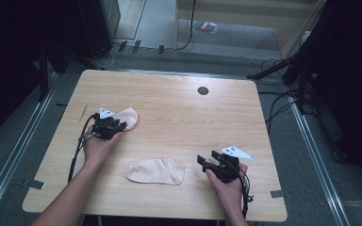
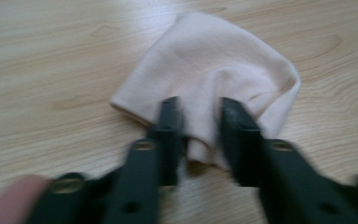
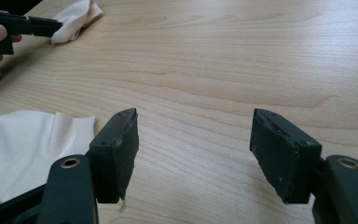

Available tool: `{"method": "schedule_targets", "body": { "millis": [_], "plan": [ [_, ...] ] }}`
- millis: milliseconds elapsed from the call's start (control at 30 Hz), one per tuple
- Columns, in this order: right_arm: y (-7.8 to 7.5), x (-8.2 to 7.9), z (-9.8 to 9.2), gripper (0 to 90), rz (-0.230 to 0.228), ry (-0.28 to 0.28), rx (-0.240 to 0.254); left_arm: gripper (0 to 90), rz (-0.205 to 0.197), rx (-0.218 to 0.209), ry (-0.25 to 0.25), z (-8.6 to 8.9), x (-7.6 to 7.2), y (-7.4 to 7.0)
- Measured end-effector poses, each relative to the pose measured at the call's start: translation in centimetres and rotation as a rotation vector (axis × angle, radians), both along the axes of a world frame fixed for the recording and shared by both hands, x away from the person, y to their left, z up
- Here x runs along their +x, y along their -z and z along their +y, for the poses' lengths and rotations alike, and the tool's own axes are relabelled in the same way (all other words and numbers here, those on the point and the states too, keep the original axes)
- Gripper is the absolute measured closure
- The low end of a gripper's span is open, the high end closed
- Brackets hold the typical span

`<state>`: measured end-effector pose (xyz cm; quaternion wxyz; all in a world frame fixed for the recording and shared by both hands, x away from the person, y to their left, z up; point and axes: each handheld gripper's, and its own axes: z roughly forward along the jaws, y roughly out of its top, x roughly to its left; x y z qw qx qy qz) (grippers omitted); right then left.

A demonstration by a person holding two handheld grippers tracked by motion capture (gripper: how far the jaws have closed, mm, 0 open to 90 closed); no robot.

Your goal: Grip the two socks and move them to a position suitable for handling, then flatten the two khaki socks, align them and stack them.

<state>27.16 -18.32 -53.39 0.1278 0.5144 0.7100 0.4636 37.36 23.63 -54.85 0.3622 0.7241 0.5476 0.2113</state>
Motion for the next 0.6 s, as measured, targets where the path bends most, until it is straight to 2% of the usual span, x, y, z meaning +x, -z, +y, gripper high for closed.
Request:
{"method": "schedule_targets", "body": {
  "millis": [33,100,133,167,200,333,400,500,600],
  "plan": [
    [0.0,0.0,0.1,33.2,0.000,-0.002,-0.005,81.8,0.008,-0.013,-0.002,0.0,0.1,0.0],
    [0.0,0.0,0.2,33.4,-0.001,0.002,-0.006,85.4,0.033,-0.032,0.010,-0.3,0.0,-0.4],
    [-0.1,0.0,0.2,33.6,-0.002,0.004,-0.005,85.7,0.034,-0.063,0.020,-0.6,-0.2,-0.7],
    [-0.1,0.0,0.2,33.7,-0.003,0.007,-0.001,85.9,0.024,-0.071,0.038,-1.0,-0.5,-1.0],
    [-0.2,0.0,0.3,33.9,-0.008,0.009,0.000,86.1,0.011,-0.104,0.063,-1.9,-1.1,-1.6],
    [-0.3,0.1,0.5,34.7,-0.012,0.010,0.002,86.3,-0.010,-0.136,0.128,-4.4,-2.2,-2.9],
    [-0.4,0.2,0.6,34.9,-0.012,0.011,0.004,86.3,0.007,-0.189,0.160,-5.7,-2.6,-3.3],
    [-0.6,0.3,0.9,35.1,-0.021,0.010,0.002,86.3,0.041,-0.238,0.211,-7.7,-3.0,-3.4],
    [-0.5,0.3,1.0,35.3,-0.019,0.011,0.000,84.8,0.046,-0.209,0.210,-9.4,-3.3,-2.9]
  ]
}}
